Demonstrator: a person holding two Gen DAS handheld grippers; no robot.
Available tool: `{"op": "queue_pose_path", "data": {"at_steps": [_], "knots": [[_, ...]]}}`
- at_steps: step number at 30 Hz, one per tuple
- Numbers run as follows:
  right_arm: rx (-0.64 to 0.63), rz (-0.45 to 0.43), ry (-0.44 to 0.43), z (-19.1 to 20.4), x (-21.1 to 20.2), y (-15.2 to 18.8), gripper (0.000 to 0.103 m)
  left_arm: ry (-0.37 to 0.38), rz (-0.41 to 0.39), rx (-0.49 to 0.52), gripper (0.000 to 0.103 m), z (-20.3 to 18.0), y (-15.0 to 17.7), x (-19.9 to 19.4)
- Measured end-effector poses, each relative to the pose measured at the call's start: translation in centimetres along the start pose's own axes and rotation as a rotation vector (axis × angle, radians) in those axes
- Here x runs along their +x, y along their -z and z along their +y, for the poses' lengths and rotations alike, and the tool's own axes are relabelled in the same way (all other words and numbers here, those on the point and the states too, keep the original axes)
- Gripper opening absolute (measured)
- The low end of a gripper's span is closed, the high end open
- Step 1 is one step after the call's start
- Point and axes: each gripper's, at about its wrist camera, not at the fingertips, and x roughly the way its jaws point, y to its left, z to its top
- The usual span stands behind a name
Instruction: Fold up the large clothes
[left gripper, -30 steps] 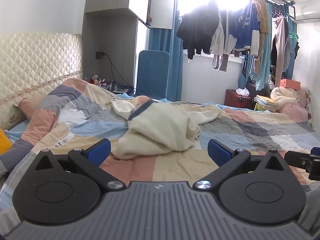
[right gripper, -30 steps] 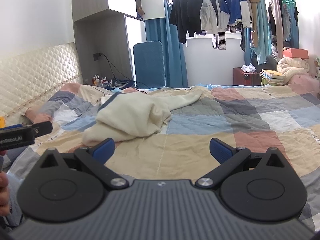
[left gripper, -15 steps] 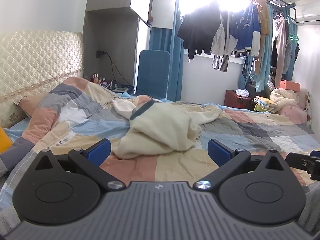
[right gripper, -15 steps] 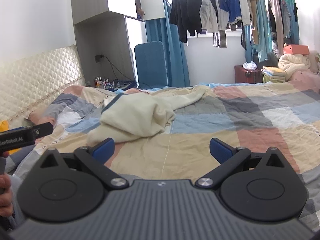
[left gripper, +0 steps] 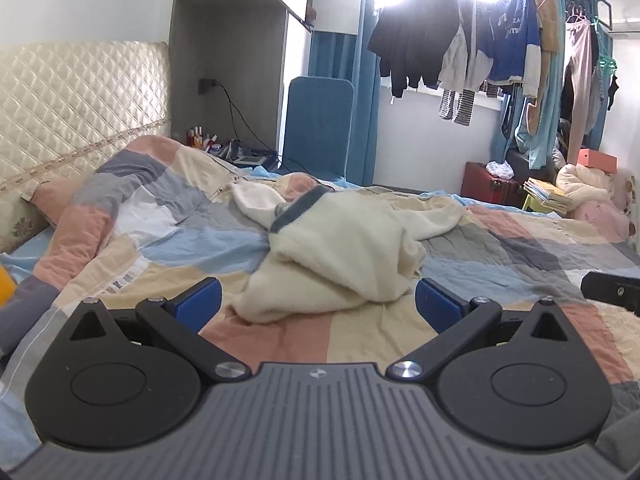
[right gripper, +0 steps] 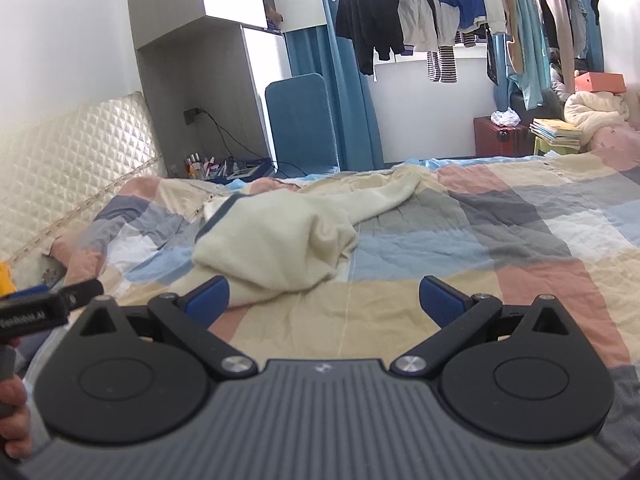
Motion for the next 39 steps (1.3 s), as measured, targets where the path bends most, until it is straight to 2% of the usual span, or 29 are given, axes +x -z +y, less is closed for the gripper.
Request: {"op": "queue_pose_path", "data": {"at_steps": [12,16,19,23,26,28,31,34,37,39], "knots": [[0.068,-0.016,-0.048,0.7,10.0,-4.9,0.103,0.008,0.037,-0.030,0.103,2.4,-4.6,12.7],[0.086,0.030,-0.060,1.1,15.2,-5.3,0.103,0.014,0.089,-0.025,0.103,3.2,-4.5,18.8],[0.092,0.089,-0.088,1.3,20.1,-4.6,0.103,-0.004,0.126,-0.038,0.103,4.4,-3.7,23.4],[0.097,0.146,-0.101,0.9,25.7,-2.7,0.102,-0.021,0.136,-0.072,0.103,6.2,-2.2,28.5],[0.058,0.136,-0.144,0.5,29.1,-0.9,0.102,-0.036,0.134,-0.068,0.103,6.9,-1.3,31.7],[0.028,0.142,-0.137,-0.1,31.7,0.4,0.102,-0.040,0.122,-0.059,0.103,7.1,-0.8,33.4],[0.099,0.173,-0.168,-1.6,35.3,2.2,0.102,-0.034,0.122,-0.081,0.103,7.7,-0.3,35.9],[0.157,0.194,-0.224,-1.9,37.1,3.3,0.102,-0.021,0.118,-0.107,0.103,8.4,0.4,37.7],[0.163,0.185,-0.258,-1.4,38.1,4.1,0.103,-0.004,0.131,-0.143,0.103,9.1,1.3,39.2],[0.177,0.183,-0.270,-1.4,38.4,4.2,0.099,0.023,0.134,-0.174,0.103,9.5,1.8,40.1]]}}
